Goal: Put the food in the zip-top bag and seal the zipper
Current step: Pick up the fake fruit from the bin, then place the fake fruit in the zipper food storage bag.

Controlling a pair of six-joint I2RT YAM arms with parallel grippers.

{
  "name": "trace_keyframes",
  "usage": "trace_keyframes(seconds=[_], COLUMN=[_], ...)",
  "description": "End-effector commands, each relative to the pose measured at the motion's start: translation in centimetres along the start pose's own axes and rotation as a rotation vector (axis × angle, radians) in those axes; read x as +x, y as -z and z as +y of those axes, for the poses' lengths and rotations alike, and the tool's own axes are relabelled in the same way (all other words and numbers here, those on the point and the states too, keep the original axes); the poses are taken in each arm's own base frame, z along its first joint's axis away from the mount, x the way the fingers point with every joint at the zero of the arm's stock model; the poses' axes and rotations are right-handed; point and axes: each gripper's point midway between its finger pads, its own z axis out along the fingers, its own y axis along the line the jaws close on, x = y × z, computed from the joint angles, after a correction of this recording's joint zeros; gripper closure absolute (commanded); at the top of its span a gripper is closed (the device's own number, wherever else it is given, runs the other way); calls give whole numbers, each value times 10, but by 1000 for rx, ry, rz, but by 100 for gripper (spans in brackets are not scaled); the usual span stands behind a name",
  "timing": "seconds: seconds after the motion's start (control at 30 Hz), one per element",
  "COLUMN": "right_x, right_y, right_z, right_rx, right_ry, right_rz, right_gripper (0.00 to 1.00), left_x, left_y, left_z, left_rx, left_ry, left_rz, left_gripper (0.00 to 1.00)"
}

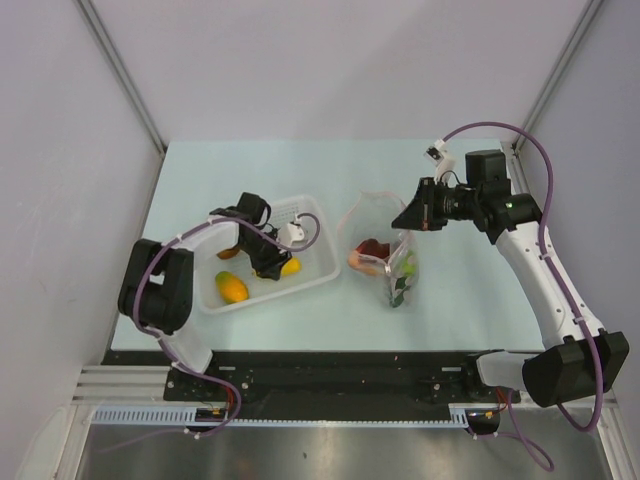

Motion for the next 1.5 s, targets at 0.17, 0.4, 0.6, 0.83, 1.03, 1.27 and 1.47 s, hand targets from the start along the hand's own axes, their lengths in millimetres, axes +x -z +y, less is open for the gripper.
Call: trace_keyframes(seconds=[0.17, 0.4, 0.6, 0.83, 1.03, 1.27, 1.47], right_x=[-6, -10, -12, -15, -16, -18, -18], right_y=[1, -1, -4, -5, -5, -1, 1], right_z=[3, 4, 4, 4, 8, 4, 4], right_rx=[-3, -16, -26, -30, -51, -48, -46], right_ry=[29, 11, 0, -13, -20, -35, -17], right_rz=[-24, -30, -35, -36, -34, -39, -47], right_gripper=[100, 100, 100, 100, 100, 100, 100], left_x=[-138, -257, -299, -330, -339, -337, -276], left_y=[134, 230, 204, 170, 134, 180, 210], left_z=[-4, -51, -77, -107, -87, -103, -76], left_rx=[-114, -98, 33, 63, 10, -9, -105], left_ry=[-70, 87, 231, 197, 286, 156, 158], left_rz=[-471, -948, -1007, -957, -884, -904, -842], left_gripper=[67, 61, 65, 61, 37, 0, 0])
